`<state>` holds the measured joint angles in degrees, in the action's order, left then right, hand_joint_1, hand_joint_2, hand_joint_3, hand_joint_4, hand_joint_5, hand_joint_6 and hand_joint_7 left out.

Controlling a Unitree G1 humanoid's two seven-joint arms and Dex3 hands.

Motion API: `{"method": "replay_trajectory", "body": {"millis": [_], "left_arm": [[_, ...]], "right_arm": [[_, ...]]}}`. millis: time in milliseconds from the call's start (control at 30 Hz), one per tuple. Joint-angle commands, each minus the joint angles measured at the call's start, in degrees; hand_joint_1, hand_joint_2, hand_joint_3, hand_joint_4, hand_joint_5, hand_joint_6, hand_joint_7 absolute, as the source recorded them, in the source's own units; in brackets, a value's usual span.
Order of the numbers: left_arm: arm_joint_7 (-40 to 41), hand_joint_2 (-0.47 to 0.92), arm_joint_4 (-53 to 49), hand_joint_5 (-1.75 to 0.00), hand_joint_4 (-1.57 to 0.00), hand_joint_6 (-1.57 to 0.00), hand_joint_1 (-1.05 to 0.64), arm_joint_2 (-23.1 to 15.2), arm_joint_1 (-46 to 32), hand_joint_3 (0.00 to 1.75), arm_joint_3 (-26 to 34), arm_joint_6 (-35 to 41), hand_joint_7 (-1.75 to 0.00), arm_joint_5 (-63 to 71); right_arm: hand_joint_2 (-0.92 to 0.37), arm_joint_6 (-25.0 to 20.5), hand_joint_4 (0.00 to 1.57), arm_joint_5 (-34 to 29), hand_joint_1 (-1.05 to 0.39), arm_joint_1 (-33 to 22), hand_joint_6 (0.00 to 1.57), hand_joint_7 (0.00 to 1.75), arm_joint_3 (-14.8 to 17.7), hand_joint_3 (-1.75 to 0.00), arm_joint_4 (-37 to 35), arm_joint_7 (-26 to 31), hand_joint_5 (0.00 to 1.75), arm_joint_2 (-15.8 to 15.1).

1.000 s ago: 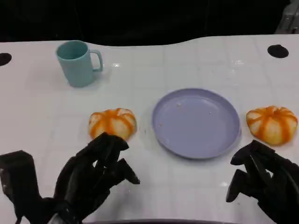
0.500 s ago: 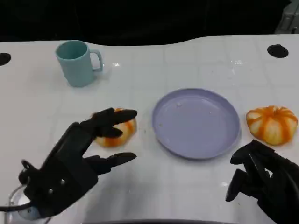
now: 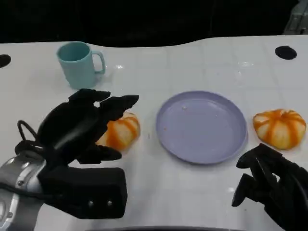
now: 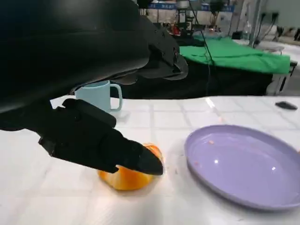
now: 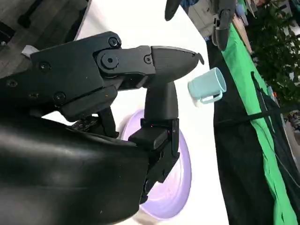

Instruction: Grasp the bread from the table and place it into the plate.

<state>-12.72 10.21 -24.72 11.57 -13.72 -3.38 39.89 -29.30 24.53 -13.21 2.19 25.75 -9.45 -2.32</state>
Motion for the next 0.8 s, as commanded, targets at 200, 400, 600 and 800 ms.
{"method": "replay_trajectory", "body": {"millis": [200,400,600,800], "left_arm": [[-4.4,0.73,-9.5,-0.31,0.0,-0.19,-0.25,-0.8,7.8,0.0,-6.0,1.3,0.0,6.5],[-4.5,0.71,-17.4,-0.32,0.0,-0.2,-0.23,2.2,13.2,0.0,-9.9,4.9,-0.01,9.8],[-2.2,0.69,-26.9,-0.33,0.0,-0.21,-0.25,5.5,18.6,0.0,-13.7,8.0,-0.01,12.8],[3.1,0.7,-43.4,-0.29,0.0,-0.18,-0.31,11.1,25.8,0.0,-16.0,9.8,0.0,13.1]], "right_arm": [[-0.92,-0.7,0.63,0.6,-0.45,0.1,0.49,1.6,0.7,-0.34,1.1,0.3,1.75,-0.5],[-0.92,-0.5,0.64,0.8,-0.44,0.1,0.5,1.6,0.8,-0.35,1.0,-0.3,1.75,-0.7],[-0.92,-0.3,0.64,0.5,-0.44,0.0,0.49,1.61,0.7,-0.37,0.8,-0.5,1.75,-0.8],[-0.92,0.6,0.63,0.9,-0.44,-0.4,0.49,1.6,0.9,-0.37,0.5,-1.5,1.75,-0.8]]}}
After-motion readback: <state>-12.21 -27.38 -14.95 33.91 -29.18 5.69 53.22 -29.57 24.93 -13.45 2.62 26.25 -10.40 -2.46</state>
